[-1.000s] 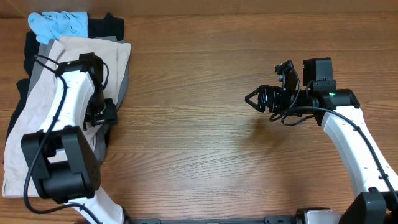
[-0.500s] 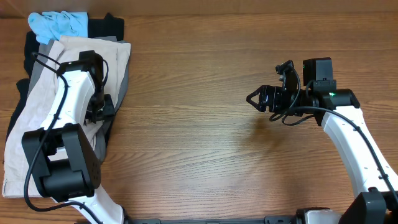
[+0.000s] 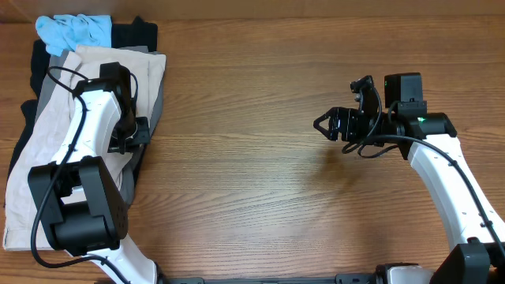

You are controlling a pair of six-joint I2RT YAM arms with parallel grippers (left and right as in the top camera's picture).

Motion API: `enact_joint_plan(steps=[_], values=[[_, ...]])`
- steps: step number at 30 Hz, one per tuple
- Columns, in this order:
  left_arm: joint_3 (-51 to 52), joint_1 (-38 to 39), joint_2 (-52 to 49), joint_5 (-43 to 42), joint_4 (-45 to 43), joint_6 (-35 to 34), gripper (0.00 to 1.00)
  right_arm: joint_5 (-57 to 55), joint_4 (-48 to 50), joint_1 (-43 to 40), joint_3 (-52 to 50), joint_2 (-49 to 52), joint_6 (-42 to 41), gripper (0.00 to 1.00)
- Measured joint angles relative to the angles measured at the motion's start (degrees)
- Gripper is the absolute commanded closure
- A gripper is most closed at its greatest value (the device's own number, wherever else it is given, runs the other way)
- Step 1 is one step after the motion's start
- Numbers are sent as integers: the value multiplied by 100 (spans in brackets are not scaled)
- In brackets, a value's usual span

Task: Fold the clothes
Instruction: 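Move the left gripper down onto the beige shorts atop the stack, then lift the beige shorts with the left gripper and drop them mid-table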

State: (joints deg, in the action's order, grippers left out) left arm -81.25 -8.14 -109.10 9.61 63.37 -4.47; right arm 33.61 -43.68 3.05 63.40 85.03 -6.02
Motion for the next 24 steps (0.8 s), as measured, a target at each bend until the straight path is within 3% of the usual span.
enact_joint_plan(steps=[7, 10, 17, 24], values=[[-13, 0, 0, -7, 81, 24, 96, -22, 61, 0, 2, 0, -4, 21], [-424, 2, -46, -61, 686, 42, 96, -24, 72, -2, 9, 0, 2, 23], [-2903, 162, -70, -79, 1996, 61, 96, -210, -291, -98, 466, 0, 26, 30], [-4920, 791, -68, -758, 2177, 109, 96, -745, -1631, -365, 1685, -7, 31, 34]])
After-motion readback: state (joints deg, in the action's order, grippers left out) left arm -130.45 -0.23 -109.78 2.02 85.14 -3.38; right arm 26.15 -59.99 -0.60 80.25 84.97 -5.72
